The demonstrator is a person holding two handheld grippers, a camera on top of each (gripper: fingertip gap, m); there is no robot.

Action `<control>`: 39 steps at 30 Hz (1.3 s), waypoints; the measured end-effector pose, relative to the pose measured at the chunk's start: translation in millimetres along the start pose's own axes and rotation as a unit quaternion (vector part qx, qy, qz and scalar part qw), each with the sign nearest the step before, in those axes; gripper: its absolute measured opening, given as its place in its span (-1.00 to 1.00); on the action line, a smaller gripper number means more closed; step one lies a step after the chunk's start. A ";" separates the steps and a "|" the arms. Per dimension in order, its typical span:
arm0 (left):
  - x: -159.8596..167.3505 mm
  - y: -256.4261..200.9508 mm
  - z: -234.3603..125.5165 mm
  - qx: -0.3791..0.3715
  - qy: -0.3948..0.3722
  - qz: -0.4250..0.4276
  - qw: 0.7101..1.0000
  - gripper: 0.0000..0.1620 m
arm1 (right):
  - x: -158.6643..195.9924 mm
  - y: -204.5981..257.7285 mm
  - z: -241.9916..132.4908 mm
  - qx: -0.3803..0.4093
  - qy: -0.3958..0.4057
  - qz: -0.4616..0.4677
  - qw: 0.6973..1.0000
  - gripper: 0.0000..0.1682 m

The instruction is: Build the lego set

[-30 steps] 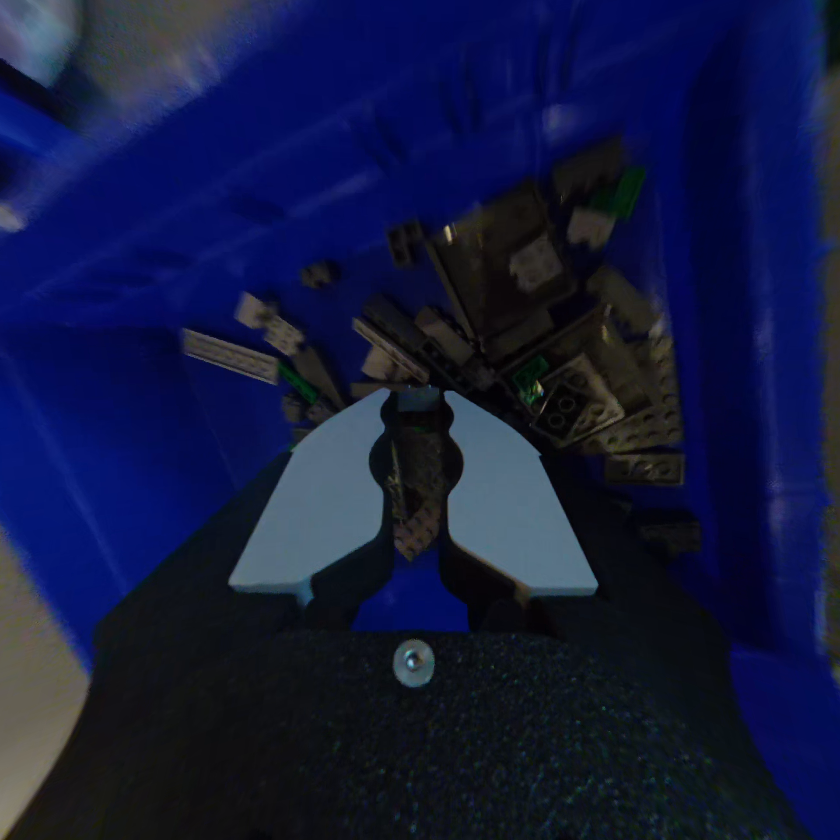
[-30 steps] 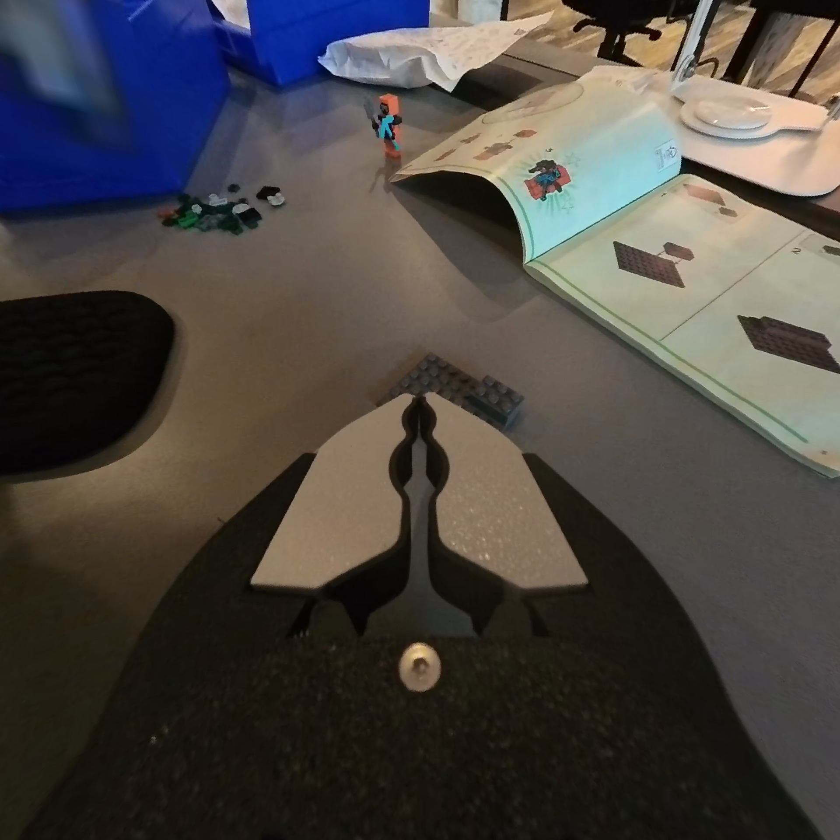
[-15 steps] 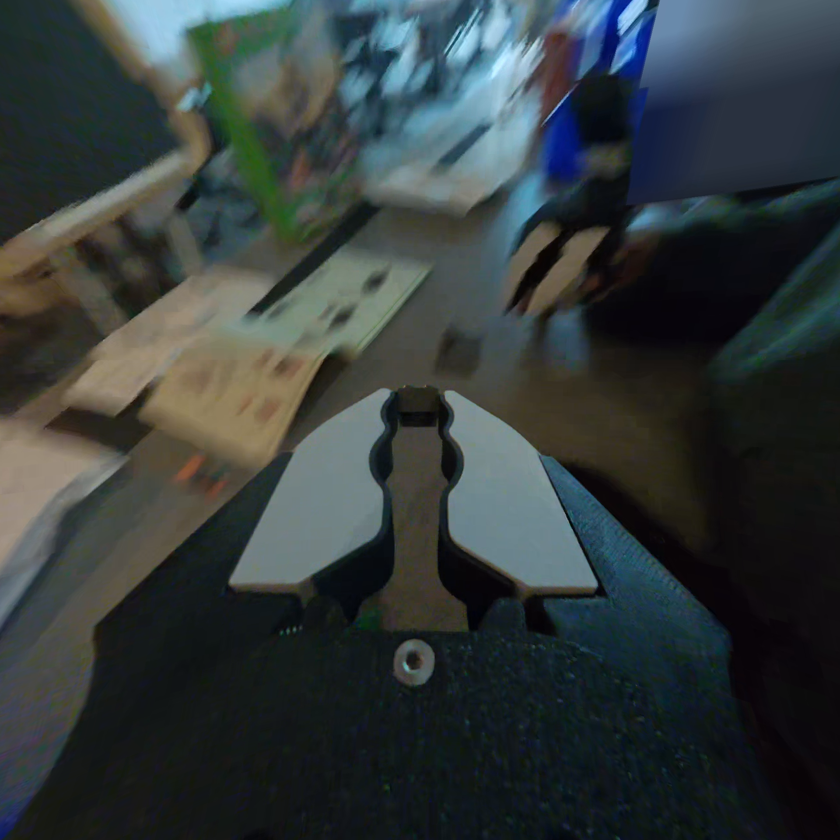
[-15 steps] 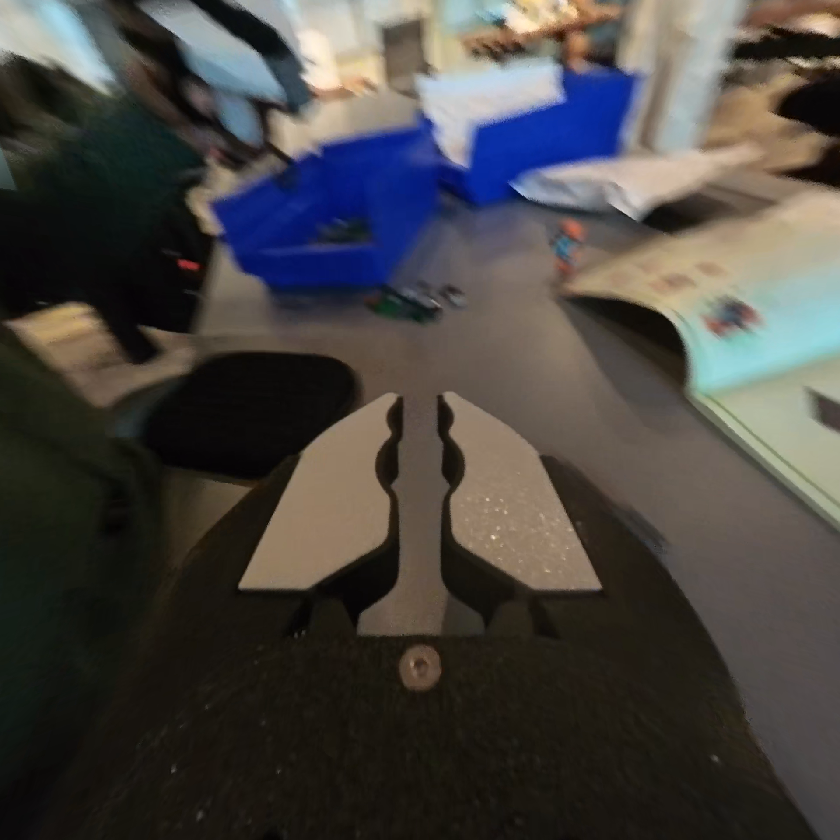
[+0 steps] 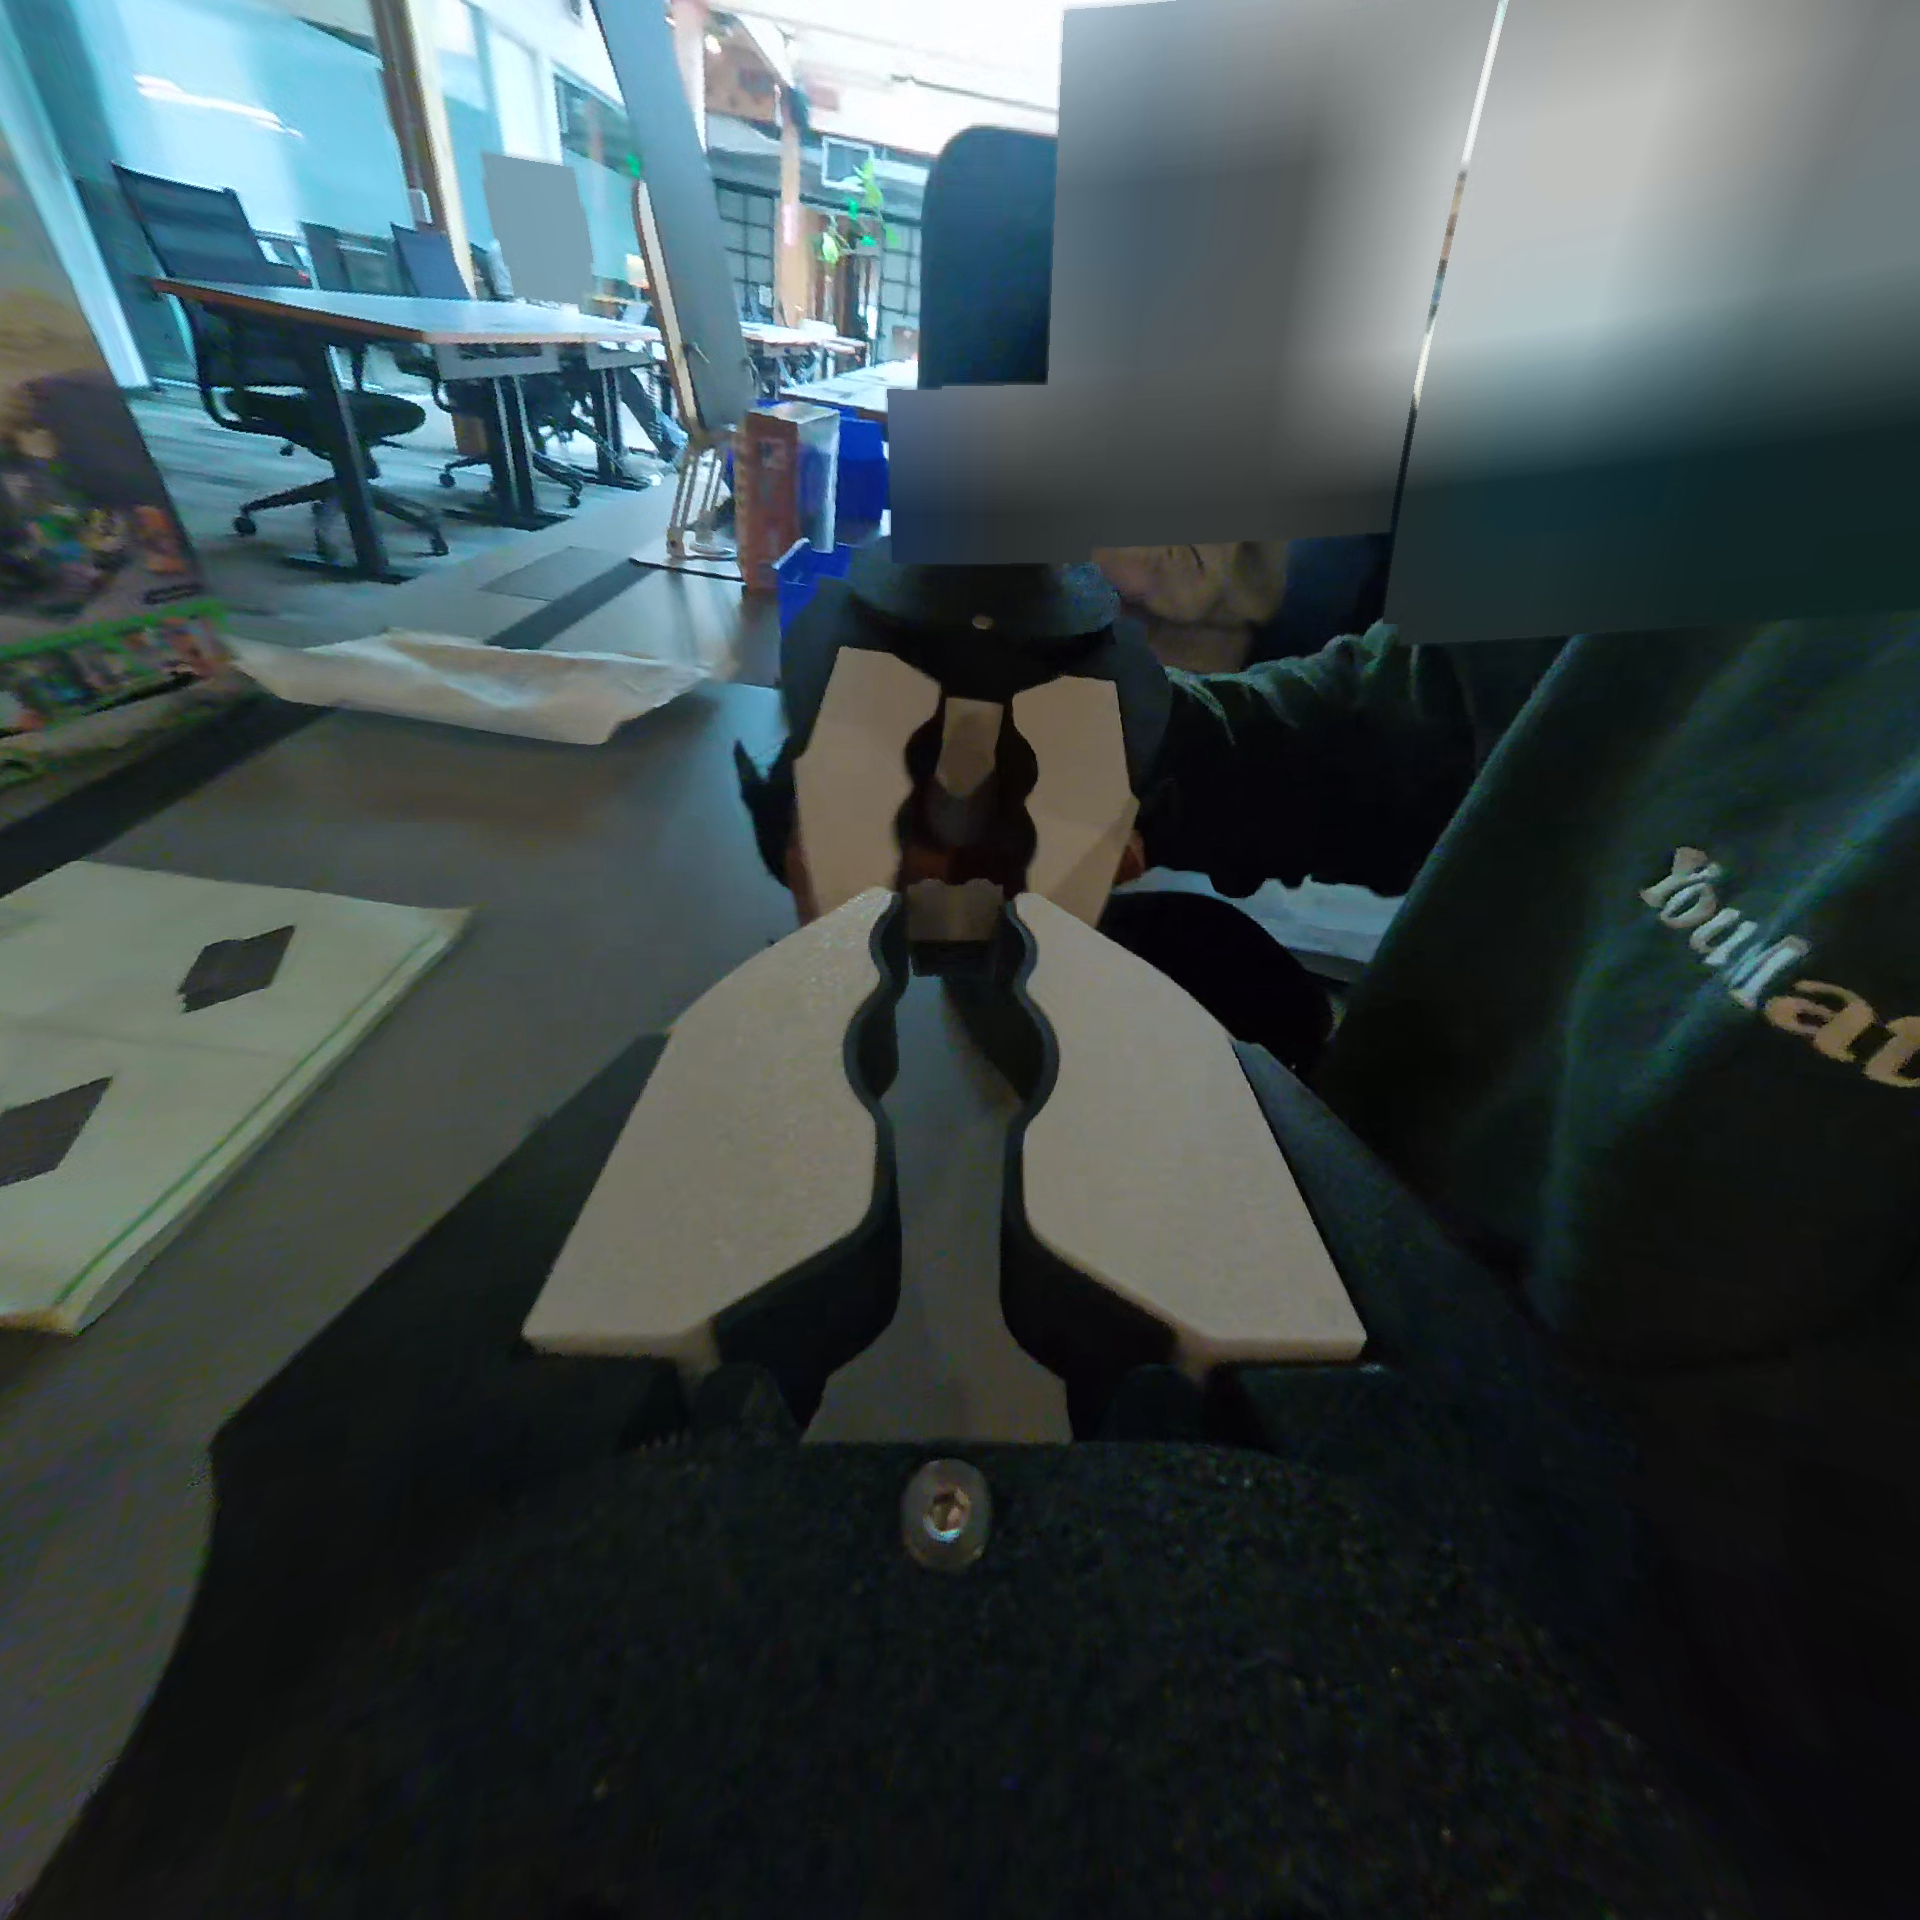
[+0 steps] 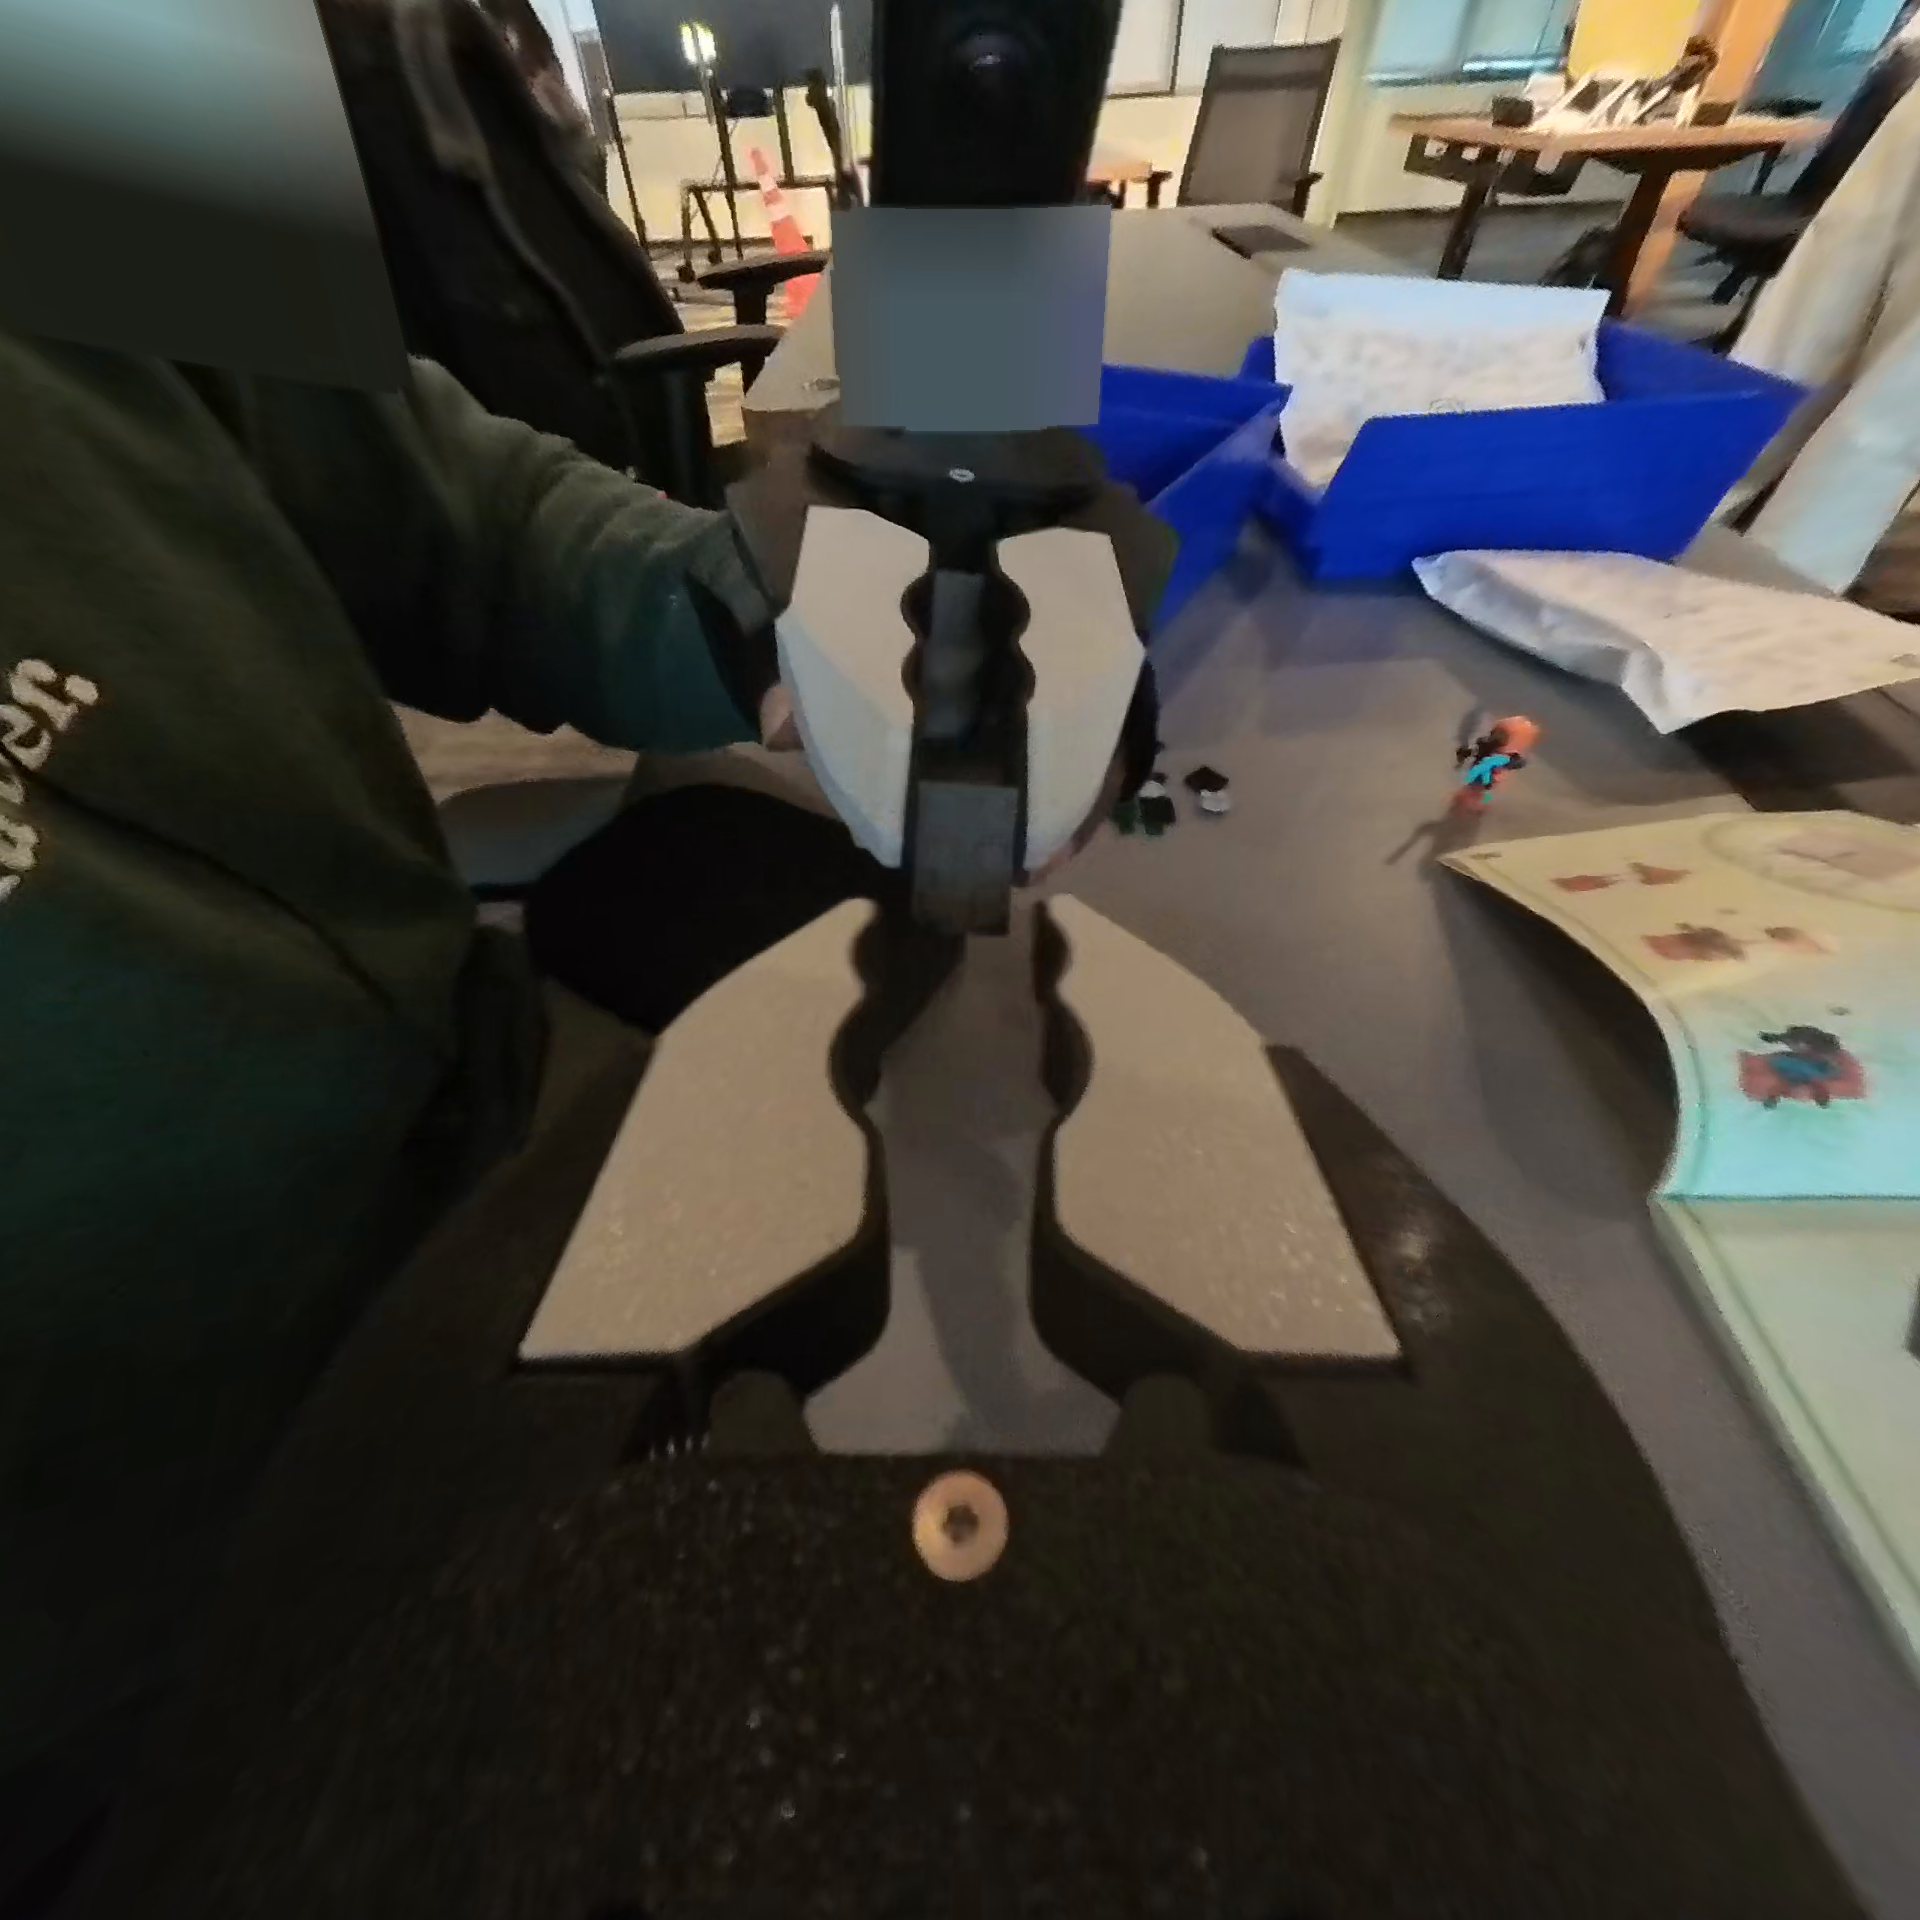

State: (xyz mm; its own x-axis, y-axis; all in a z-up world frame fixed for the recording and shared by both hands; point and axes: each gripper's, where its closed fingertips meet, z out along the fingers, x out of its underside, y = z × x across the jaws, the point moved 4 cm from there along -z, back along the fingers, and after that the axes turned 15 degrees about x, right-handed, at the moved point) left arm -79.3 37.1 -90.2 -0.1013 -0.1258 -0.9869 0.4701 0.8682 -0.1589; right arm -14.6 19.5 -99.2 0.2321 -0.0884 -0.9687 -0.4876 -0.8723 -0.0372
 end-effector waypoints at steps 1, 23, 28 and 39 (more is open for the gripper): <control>1.7 1.1 2.2 0.003 0.005 0.000 1.000 -0.80 | 1.0 -0.5 -2.4 0.002 0.000 -0.001 1.000 -0.77; 60.1 25.5 22.0 -0.052 0.153 -0.011 0.987 -0.68 | 63.7 -20.5 -10.6 -0.010 0.195 -0.103 0.975 -0.80; 69.2 27.3 29.2 -0.049 0.200 0.012 0.979 -0.80 | 70.9 -19.9 -8.0 -0.015 0.236 -0.144 0.961 -0.80; 68.4 33.4 26.1 -0.075 0.171 0.037 0.982 -0.80 | 65.2 -26.6 -4.1 0.002 0.230 -0.158 0.960 -0.64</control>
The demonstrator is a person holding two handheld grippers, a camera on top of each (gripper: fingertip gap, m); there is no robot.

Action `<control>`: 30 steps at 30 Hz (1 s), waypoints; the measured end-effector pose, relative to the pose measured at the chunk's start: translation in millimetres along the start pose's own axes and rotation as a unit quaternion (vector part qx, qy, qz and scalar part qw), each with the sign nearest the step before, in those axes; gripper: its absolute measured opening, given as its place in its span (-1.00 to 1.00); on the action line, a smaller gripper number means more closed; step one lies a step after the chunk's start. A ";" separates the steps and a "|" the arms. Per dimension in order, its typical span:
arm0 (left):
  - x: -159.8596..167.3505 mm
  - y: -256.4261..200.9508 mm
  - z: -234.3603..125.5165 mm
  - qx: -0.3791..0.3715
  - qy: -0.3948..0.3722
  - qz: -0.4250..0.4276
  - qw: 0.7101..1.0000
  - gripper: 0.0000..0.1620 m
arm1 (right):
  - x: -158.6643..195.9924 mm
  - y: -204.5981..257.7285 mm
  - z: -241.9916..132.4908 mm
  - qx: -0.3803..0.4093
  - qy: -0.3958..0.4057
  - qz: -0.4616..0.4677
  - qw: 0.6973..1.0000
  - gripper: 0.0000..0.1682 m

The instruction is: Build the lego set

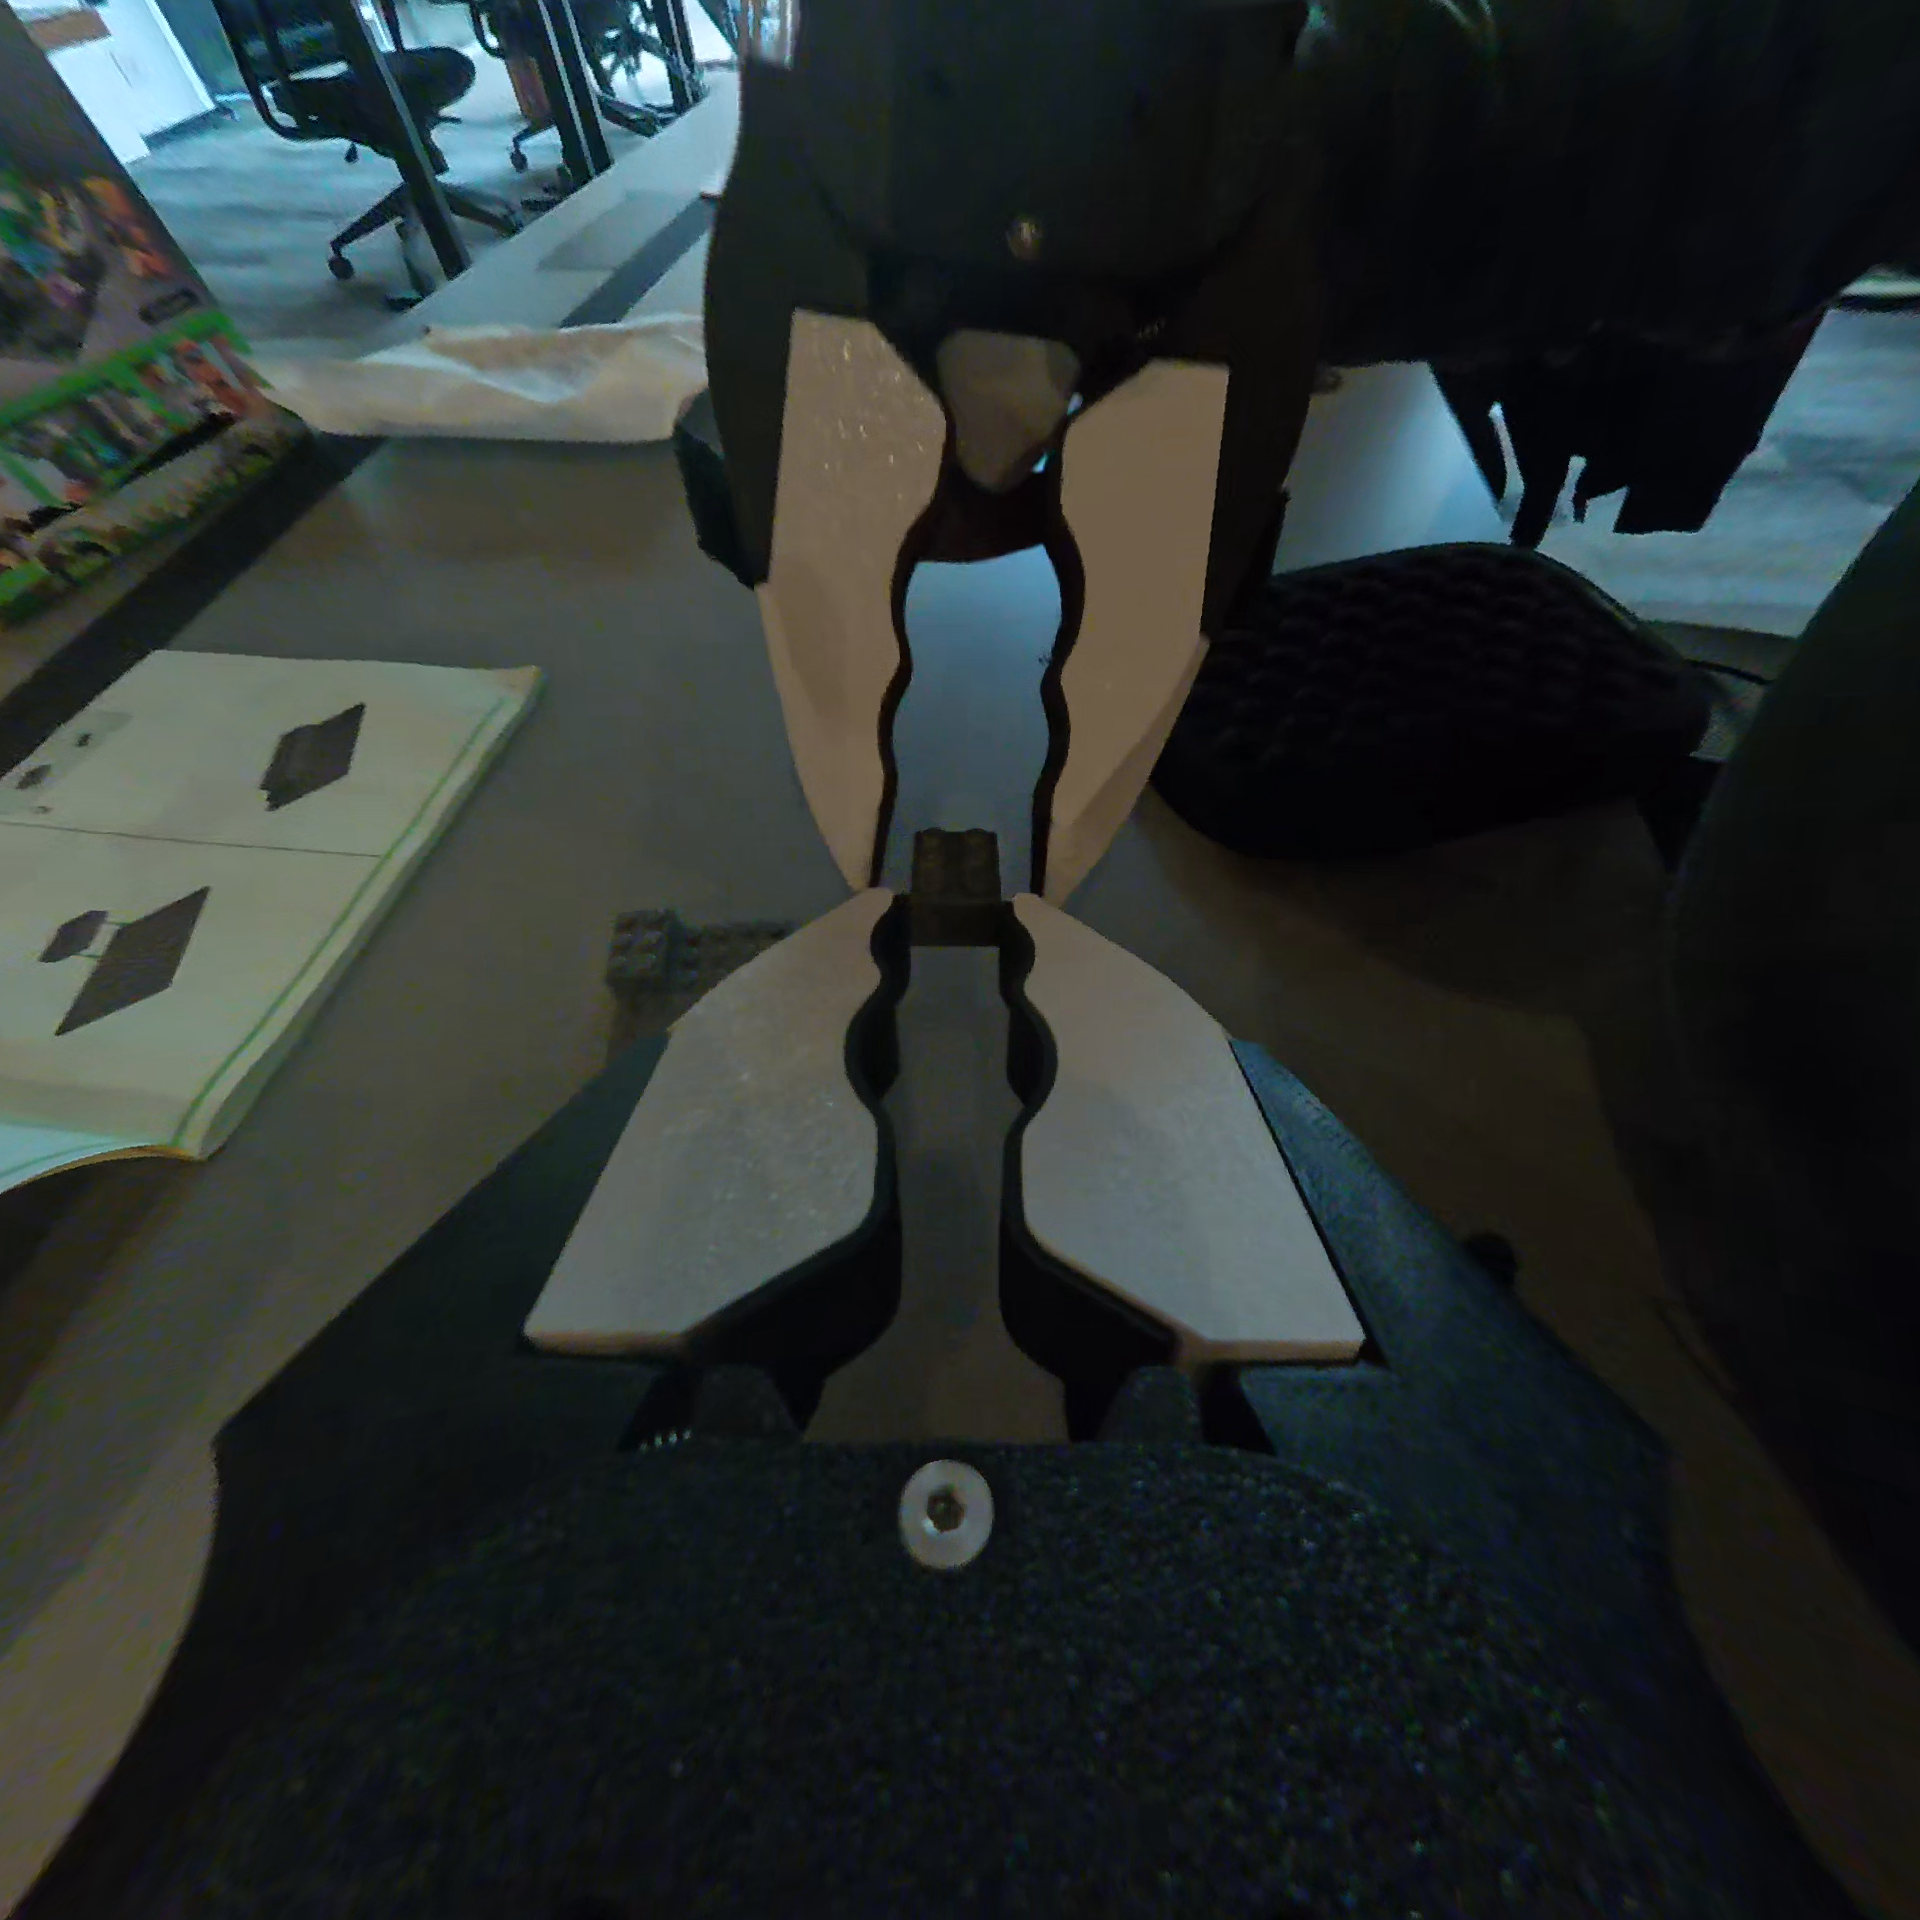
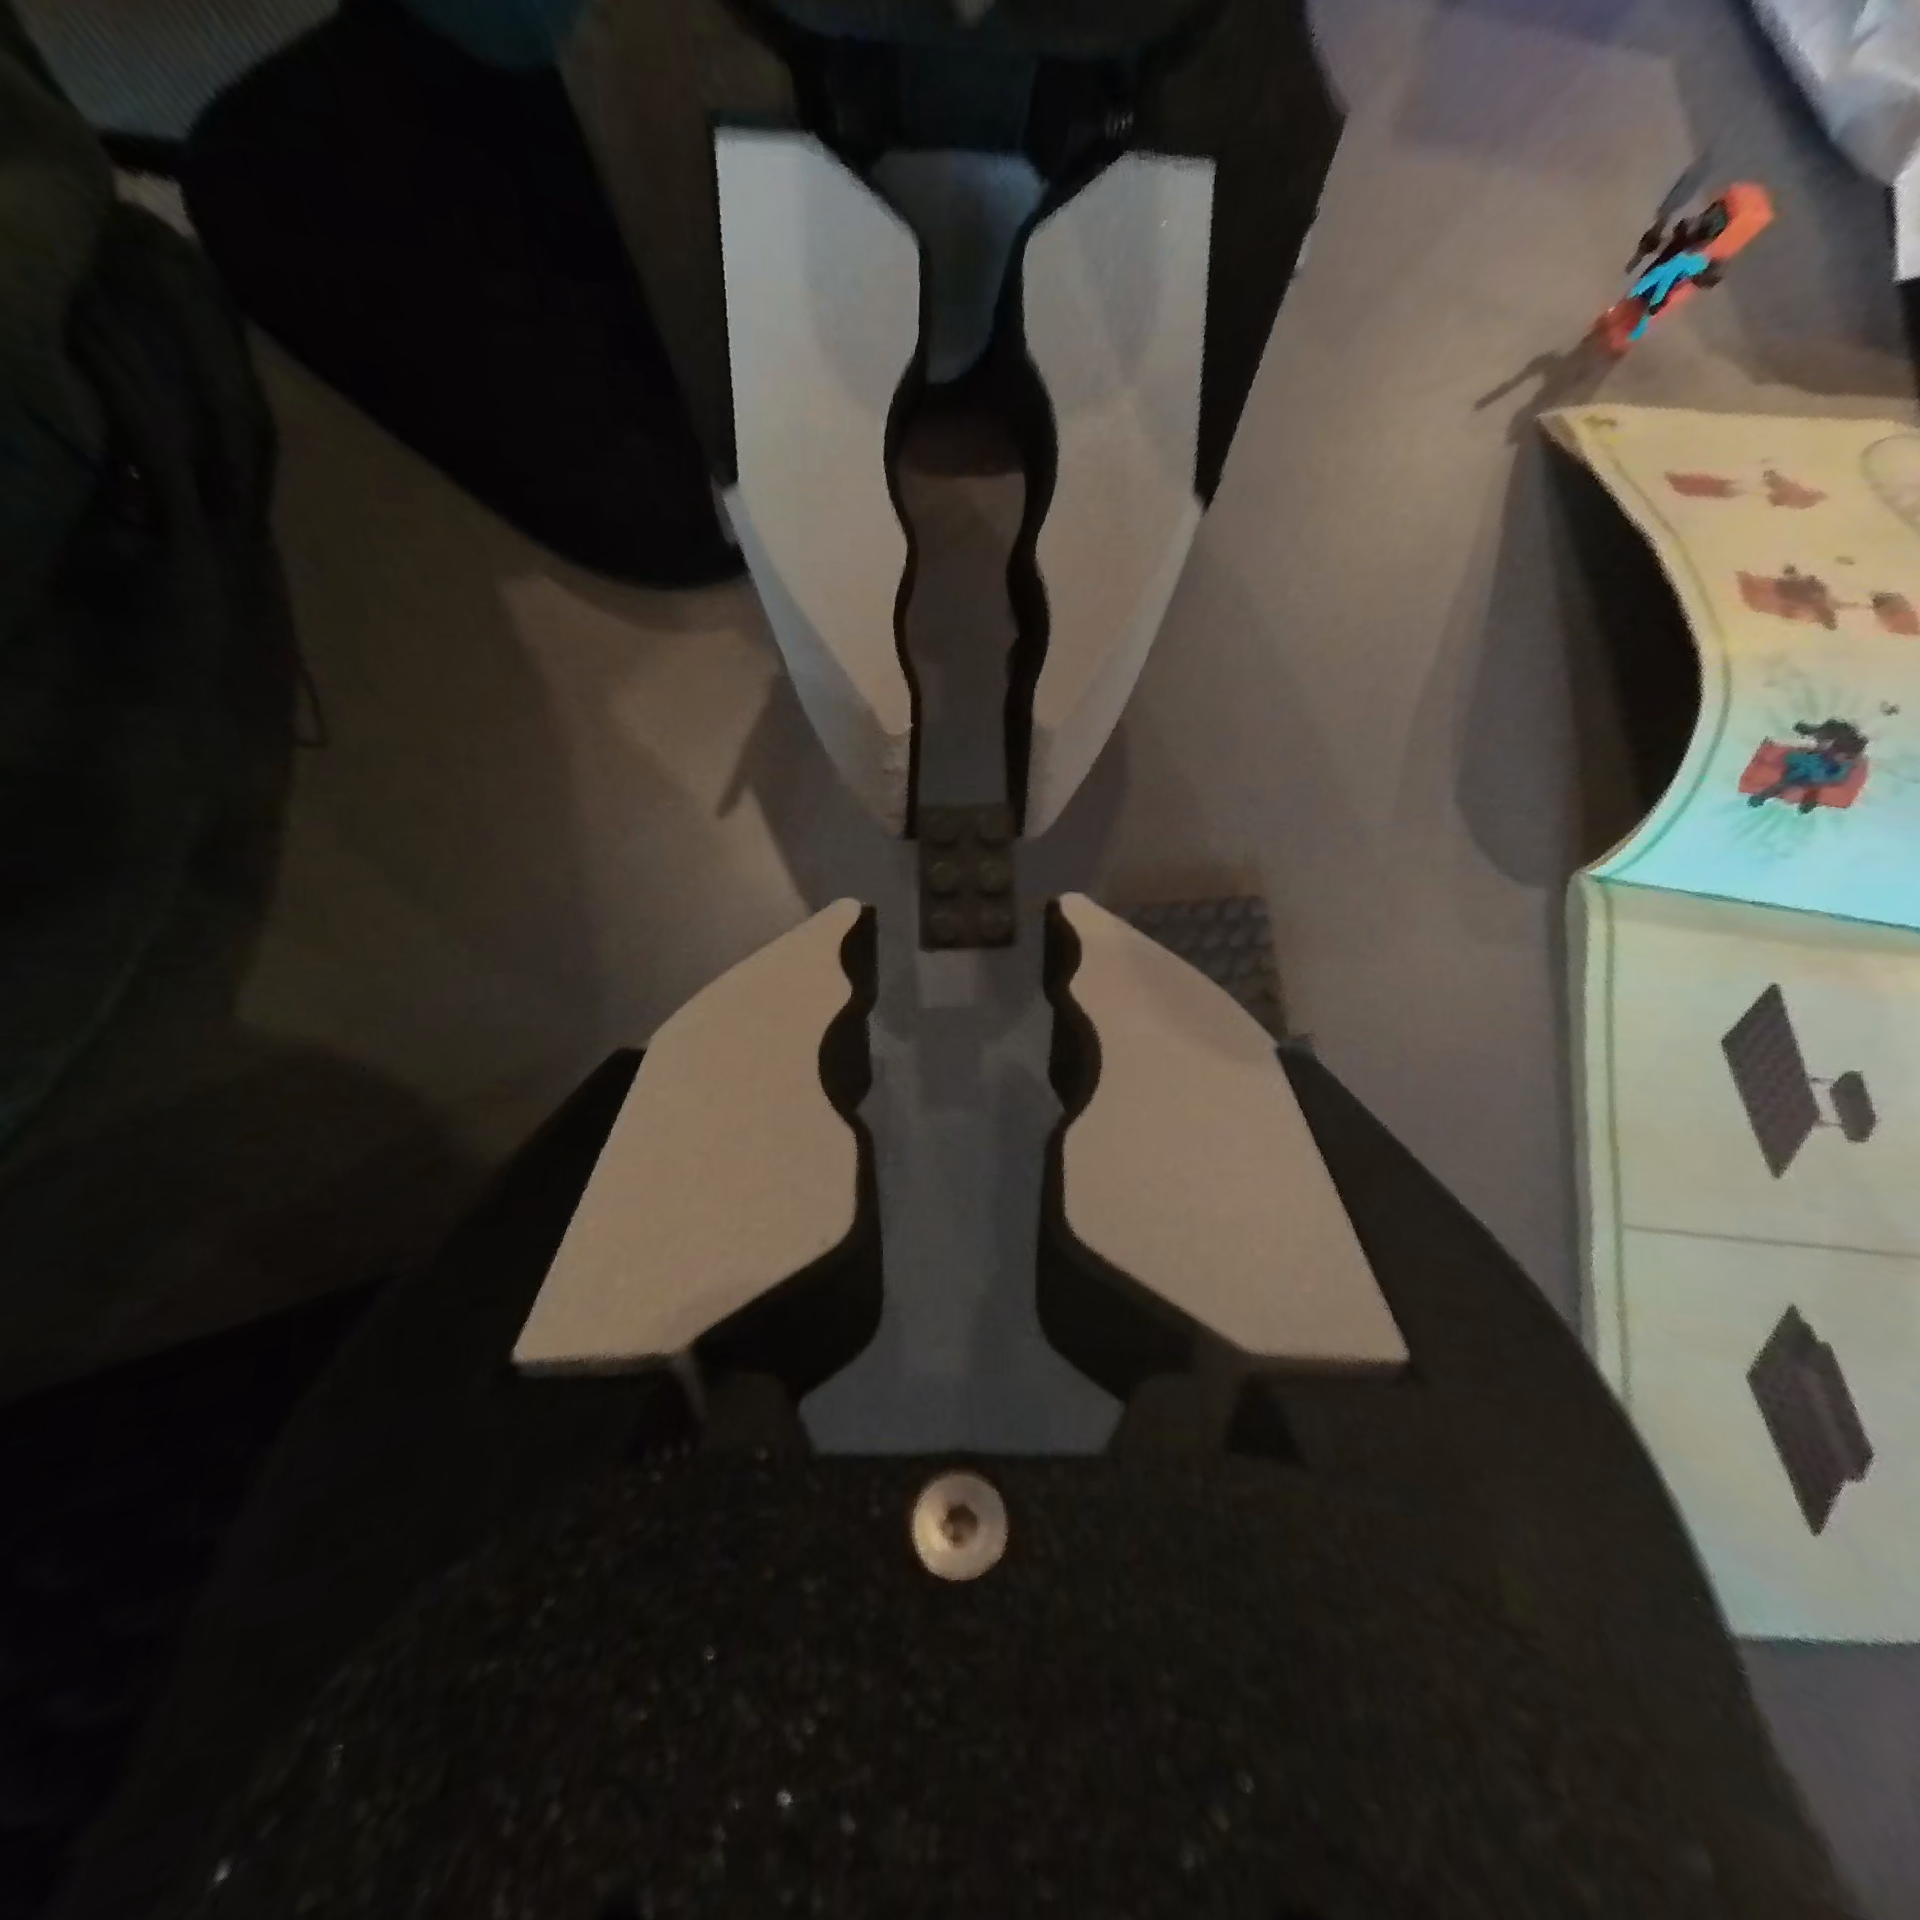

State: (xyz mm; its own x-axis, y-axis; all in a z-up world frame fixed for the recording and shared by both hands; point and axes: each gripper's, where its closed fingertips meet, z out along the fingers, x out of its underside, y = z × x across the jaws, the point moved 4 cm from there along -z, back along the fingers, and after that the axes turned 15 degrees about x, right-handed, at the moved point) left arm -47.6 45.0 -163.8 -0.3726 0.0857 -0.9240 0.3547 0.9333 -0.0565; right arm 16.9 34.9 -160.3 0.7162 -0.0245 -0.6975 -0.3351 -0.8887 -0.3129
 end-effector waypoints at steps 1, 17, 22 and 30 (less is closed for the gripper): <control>1.1 1.2 0.3 -0.004 0.003 0.003 1.000 -0.80 | -2.5 -1.6 -0.4 0.000 -0.007 0.002 1.000 -0.66; 17.6 25.9 -14.5 -0.090 0.027 -0.035 0.995 -0.71 | 13.7 -57.3 28.8 0.013 0.069 -0.043 0.997 -0.82; 23.6 26.7 -22.7 -0.112 0.036 -0.047 0.992 -0.74 | 28.9 -68.6 55.4 -0.001 0.109 -0.057 0.992 -0.81; 29.7 29.4 -29.0 -0.111 0.024 -0.065 0.991 -0.76 | 39.2 -67.7 65.7 -0.022 0.135 -0.058 0.989 -0.81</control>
